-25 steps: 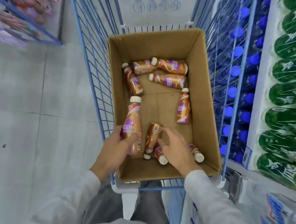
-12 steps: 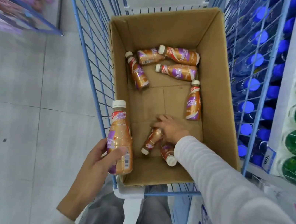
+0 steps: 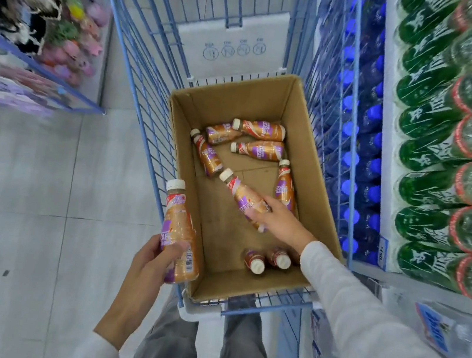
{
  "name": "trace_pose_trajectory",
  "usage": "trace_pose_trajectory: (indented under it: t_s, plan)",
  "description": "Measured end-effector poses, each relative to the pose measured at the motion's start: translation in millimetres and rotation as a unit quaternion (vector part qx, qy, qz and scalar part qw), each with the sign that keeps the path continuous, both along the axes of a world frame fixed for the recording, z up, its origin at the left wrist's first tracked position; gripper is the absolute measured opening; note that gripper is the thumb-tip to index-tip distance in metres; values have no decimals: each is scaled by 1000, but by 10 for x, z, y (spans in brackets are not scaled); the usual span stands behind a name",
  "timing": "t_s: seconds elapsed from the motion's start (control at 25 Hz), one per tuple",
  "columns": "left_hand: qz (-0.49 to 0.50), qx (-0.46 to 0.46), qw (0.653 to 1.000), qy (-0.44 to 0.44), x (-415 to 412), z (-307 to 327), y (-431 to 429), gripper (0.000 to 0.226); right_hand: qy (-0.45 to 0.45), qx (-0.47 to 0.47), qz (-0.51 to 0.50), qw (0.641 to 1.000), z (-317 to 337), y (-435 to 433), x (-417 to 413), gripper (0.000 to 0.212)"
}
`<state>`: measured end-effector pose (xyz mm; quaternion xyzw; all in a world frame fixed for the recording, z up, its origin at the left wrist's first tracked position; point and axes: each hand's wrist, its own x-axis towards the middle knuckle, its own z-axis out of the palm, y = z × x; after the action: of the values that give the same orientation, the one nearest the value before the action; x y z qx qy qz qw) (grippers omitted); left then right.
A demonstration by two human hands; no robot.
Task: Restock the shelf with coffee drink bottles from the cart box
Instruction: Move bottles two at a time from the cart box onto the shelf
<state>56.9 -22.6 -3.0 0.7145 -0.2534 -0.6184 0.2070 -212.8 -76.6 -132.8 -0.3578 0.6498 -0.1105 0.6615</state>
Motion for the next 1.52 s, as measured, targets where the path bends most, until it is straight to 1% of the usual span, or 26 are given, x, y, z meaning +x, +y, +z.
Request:
trace_pose_trajectory:
  t_s: [0.08, 0.12, 0.16, 0.2, 0.24, 0.36, 0.44, 0.52, 0.72, 0.8, 0.92, 1.04, 1.08, 1.2, 1.36, 1.44, 1.52]
  plan:
    - [6, -22, 1000, 18, -90, 218, -20, 25, -38, -25, -80, 996, 508, 66, -17, 80]
    - [11, -34, 999, 33, -158, 340, -41, 24, -62, -37, -129, 989, 773, 127, -11, 76]
    - [13, -48, 998, 50, -248, 488, -70, 25, -84, -56, -171, 980, 1062, 197, -4, 67]
    - [11, -61, 996, 66, -341, 623, -103, 25, -102, -74, -200, 972, 1324, 282, 16, 61]
    - [2, -76, 994, 82, -435, 752, -143, 24, -117, -94, -223, 963, 1562, 365, 41, 61]
    - [-39, -126, 982, 135, -672, 1177, -232, 16, -160, -155, -300, 928, 2144, 633, 104, 71]
    - [-71, -162, 970, 165, -764, 1429, -263, 17, -175, -184, -340, 906, 2450, 775, 124, 72]
    - [-108, -188, 956, 196, -820, 1655, -271, 17, -164, -221, -370, 887, 2732, 909, 139, 67]
    - [-223, -231, 911, 259, -877, 2080, -175, 15, -151, -299, -467, 818, 3248, 1410, 251, 56]
    - [-271, -239, 886, 289, -931, 2209, -36, 20, -138, -319, -498, 794, 3445, 1697, 316, 56]
    - [-333, -245, 854, 316, -1093, 2375, 241, 21, -96, -333, -541, 766, 3638, 2174, 372, 64]
    - [-398, -231, 820, 341, -1343, 2525, 645, 31, -54, -368, -589, 718, 3804, 2729, 364, 61]
    - [-419, -219, 807, 355, -1435, 2579, 790, 31, -40, -382, -604, 698, 3865, 2928, 358, 59]
    - [-477, -203, 761, 391, -1750, 2766, 1302, 28, 3, -409, -650, 640, 4044, 3562, 321, 51]
    - [-541, -196, 706, 413, -2189, 2985, 2066, 10, 39, -418, -712, 563, 4254, 4420, 210, 54]
    - [-558, -196, 687, 422, -2376, 3066, 2462, 7, 57, -419, -727, 541, 4324, 4846, 162, 47]
    - [-576, -186, 666, 437, -2535, 3162, 2893, 10, 83, -419, -734, 528, 4394, 5278, 109, 56]
